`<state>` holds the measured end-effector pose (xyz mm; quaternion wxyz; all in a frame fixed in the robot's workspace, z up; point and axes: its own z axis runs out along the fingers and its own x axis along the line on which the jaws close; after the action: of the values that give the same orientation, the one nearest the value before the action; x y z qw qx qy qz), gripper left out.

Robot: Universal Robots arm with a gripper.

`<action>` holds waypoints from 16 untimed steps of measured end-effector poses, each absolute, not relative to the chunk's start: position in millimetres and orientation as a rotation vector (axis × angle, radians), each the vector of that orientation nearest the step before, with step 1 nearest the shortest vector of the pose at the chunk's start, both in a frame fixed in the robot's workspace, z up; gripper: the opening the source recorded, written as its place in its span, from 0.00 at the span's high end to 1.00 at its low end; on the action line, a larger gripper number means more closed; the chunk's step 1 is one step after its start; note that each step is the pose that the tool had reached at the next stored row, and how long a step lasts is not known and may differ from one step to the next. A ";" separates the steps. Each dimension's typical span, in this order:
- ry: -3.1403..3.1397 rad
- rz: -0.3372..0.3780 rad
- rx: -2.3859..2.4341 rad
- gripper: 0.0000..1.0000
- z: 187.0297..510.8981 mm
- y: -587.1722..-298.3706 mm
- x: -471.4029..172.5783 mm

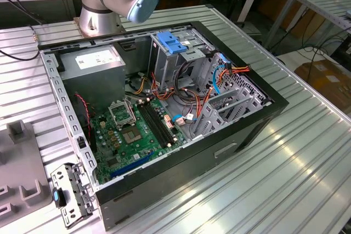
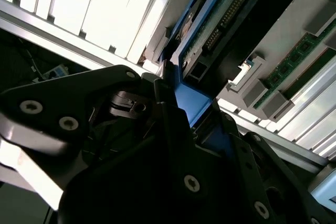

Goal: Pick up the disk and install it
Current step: 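Pick up the disk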

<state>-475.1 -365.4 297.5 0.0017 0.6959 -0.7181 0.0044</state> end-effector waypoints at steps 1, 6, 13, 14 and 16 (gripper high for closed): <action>-2.253 0.014 2.184 0.63 297.5 -365.4 -475.0; -2.253 0.014 2.184 0.63 297.5 -365.4 -475.0; -2.253 0.014 2.184 0.63 297.5 -365.4 -475.0; -2.253 0.014 2.184 0.63 297.5 -365.4 -475.0; -2.253 0.015 2.184 0.63 297.5 -365.4 -475.1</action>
<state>-475.1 -365.4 297.5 0.0019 0.6959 -0.7181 0.0046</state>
